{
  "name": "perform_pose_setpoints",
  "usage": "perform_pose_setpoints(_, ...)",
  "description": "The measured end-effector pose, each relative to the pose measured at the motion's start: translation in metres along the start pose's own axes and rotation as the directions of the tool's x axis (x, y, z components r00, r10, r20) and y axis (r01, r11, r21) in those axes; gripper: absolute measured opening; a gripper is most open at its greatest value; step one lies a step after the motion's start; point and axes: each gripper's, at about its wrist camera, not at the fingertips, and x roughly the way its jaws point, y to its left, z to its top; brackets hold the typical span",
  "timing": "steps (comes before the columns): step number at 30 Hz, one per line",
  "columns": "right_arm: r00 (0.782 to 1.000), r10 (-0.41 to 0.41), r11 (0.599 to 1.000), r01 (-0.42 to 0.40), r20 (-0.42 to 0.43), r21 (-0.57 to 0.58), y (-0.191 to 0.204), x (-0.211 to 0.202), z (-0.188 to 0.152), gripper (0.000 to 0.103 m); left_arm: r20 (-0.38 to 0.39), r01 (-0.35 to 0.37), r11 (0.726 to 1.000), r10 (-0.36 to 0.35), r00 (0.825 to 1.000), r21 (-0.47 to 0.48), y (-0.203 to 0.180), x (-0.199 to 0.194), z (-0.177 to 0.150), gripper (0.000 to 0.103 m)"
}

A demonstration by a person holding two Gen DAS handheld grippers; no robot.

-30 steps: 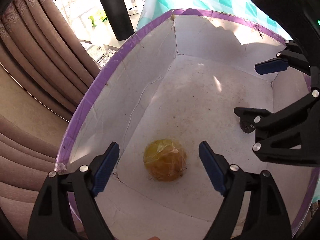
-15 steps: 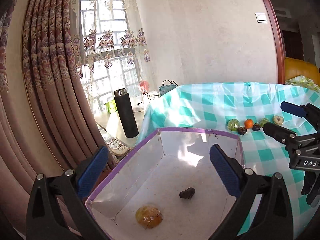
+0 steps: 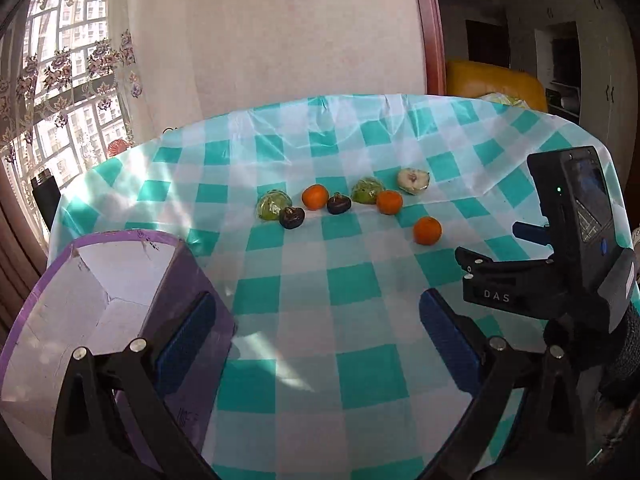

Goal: Organize fruits
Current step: 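Grasp a tangerine with right tool while left tool moves toward another tangerine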

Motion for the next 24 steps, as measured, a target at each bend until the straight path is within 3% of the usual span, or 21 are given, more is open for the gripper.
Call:
perform_pose_setpoints(3,0.999,0.019,0.999,-0.018,-0.031,0.031,-0.006,0.021,0.008,0.082,-0.089,-0.018,0.999,0.016,0.996,-0.032,-0.002,0.046,-0.001,0.101)
perform_pose_setpoints(7,0.994,0.063,0.998,-0.065,-0.084,-0.012,0.008,0.047,0.021,0.073,-0.160,-0.024,0.997,0.012,0.987,-0.073,0.003,0.088,-0.002,0.101)
perform_pose_setpoints(14,0.984,0.103,0.993,-0.110,-0.147,-0.038,0.018,0.072,0.037,0.052,-0.191,-0.022,0.993,-0.001,0.982,-0.119,0.010,0.127,0.009,0.101)
perform_pose_setpoints(16,0.983,0.108,0.991,-0.118,-0.146,-0.058,0.020,0.072,0.037,0.050,-0.197,-0.011,0.991,-0.016,0.980,-0.135,0.010,0.137,0.014,0.101)
perform_pose_setpoints(17,0.982,0.123,0.990,-0.132,-0.142,-0.056,0.019,0.072,0.038,0.043,-0.200,-0.009,0.990,-0.020,0.980,-0.141,0.011,0.141,0.015,0.101)
perform_pose_setpoints(18,0.983,0.122,0.991,-0.128,-0.134,-0.038,0.015,0.071,0.038,0.036,-0.204,-0.006,0.989,-0.024,0.979,-0.147,0.010,0.146,0.018,0.101)
perform_pose_setpoints(21,0.985,0.144,0.986,-0.135,-0.094,0.099,-0.012,0.069,0.040,0.036,-0.212,0.024,0.984,-0.061,0.975,-0.177,0.008,0.161,0.026,0.101)
perform_pose_setpoints(24,0.992,0.111,0.963,-0.093,-0.059,0.253,-0.042,0.068,0.039,0.036,-0.210,0.045,0.983,-0.082,0.974,-0.175,-0.005,0.178,0.038,0.101)
